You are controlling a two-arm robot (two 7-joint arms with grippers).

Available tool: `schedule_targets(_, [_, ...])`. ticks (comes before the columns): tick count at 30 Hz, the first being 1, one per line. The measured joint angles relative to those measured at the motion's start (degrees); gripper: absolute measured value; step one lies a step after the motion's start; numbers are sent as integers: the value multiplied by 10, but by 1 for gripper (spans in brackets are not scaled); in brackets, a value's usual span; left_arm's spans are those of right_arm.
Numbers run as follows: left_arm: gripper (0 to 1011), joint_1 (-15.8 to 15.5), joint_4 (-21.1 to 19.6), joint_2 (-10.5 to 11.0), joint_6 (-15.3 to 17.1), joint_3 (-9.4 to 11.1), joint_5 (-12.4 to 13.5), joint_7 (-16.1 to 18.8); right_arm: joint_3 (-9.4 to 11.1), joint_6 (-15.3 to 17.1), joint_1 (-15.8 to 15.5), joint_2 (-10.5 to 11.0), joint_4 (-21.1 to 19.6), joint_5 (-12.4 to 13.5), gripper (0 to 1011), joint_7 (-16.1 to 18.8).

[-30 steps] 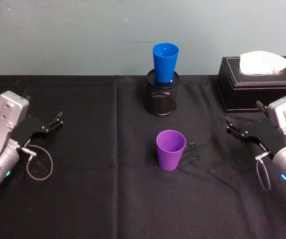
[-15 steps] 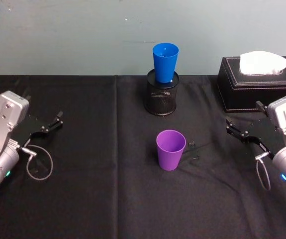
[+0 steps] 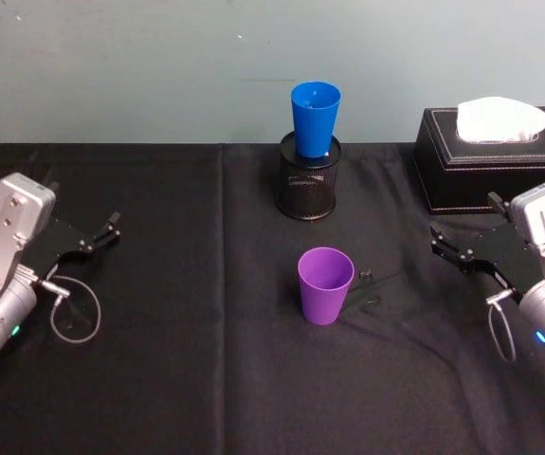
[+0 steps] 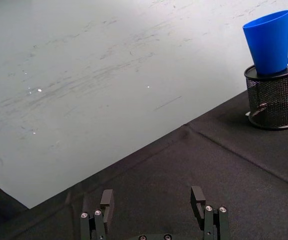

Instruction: Pick up one cup with a gripper and tap it against the other cup.

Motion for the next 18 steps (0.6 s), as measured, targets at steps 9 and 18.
schedule_targets(9, [1005,0,0,0,0,0,0,0,9,-33,-19,8,-8,18,1003,44])
schedule_targets(18, [1005,0,0,0,0,0,0,0,-8,-74,-34,16,2,68,1003,183])
